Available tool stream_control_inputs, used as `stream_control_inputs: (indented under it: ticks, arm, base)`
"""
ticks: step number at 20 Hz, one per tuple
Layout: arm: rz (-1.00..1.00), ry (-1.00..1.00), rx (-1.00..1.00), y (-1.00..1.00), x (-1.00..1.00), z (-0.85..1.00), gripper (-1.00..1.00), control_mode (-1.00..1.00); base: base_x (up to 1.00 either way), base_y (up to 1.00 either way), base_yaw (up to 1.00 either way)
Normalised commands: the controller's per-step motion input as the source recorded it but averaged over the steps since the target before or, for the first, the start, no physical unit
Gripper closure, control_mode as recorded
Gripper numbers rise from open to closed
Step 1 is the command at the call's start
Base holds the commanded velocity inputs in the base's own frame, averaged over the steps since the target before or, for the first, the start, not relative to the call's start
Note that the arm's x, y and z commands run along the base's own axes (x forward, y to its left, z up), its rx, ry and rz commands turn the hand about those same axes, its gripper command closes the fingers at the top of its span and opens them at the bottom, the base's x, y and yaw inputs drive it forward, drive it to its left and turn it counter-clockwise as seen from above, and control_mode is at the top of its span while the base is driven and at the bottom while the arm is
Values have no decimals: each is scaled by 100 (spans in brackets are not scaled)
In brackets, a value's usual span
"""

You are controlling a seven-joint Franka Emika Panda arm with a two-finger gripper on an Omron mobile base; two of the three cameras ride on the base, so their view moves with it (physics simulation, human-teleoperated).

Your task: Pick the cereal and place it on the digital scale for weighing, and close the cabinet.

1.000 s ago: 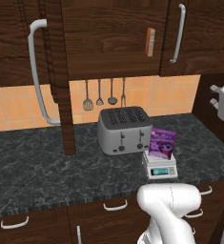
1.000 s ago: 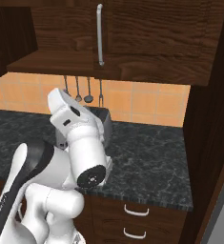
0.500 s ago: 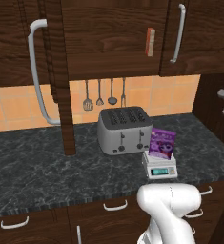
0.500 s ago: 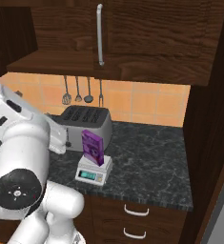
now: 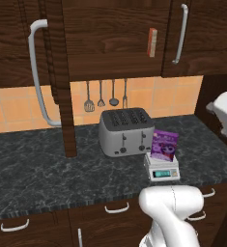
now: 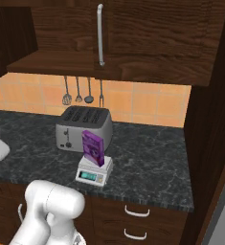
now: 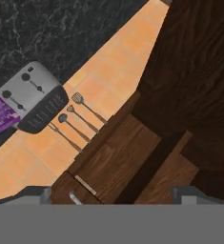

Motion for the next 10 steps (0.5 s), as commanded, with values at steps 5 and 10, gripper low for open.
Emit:
stream_control_inputs:
  ticks: [5,10]
  arm:
    - [-21,-34,11,100,-14,-76,-100,-100]
    - [-20,-4,22,100,48,-100,-100,-100]
  base:
    - [0,0,0]
    - [0,0,0]
